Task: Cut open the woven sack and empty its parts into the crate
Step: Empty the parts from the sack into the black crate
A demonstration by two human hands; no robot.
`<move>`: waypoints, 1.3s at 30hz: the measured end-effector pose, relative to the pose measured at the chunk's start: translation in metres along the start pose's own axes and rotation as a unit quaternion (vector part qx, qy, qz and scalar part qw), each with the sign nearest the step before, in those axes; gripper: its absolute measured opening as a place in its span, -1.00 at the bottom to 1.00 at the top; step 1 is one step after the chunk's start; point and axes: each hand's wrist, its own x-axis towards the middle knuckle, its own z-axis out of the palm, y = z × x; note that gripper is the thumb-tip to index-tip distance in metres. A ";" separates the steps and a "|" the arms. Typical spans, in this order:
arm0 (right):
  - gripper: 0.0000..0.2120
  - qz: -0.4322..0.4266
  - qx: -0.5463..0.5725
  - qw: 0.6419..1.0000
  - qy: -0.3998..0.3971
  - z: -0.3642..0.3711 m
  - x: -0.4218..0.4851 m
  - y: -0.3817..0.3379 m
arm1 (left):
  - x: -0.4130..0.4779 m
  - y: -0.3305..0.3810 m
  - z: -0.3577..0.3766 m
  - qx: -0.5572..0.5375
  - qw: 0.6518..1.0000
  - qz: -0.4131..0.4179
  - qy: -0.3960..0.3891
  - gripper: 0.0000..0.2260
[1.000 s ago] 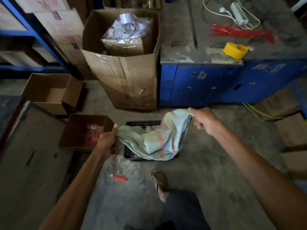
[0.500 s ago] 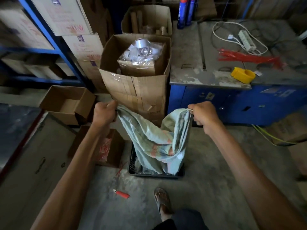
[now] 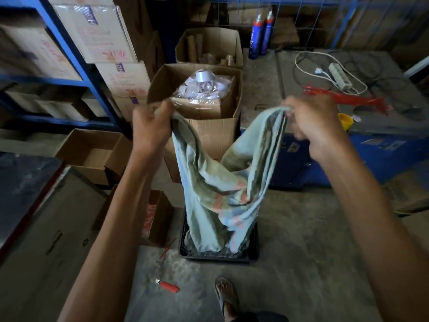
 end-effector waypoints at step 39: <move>-0.68 -0.353 -0.020 0.935 -0.025 -0.037 -0.015 -0.324 | 0.070 0.297 -0.022 -0.050 0.955 0.253 -0.146 -0.63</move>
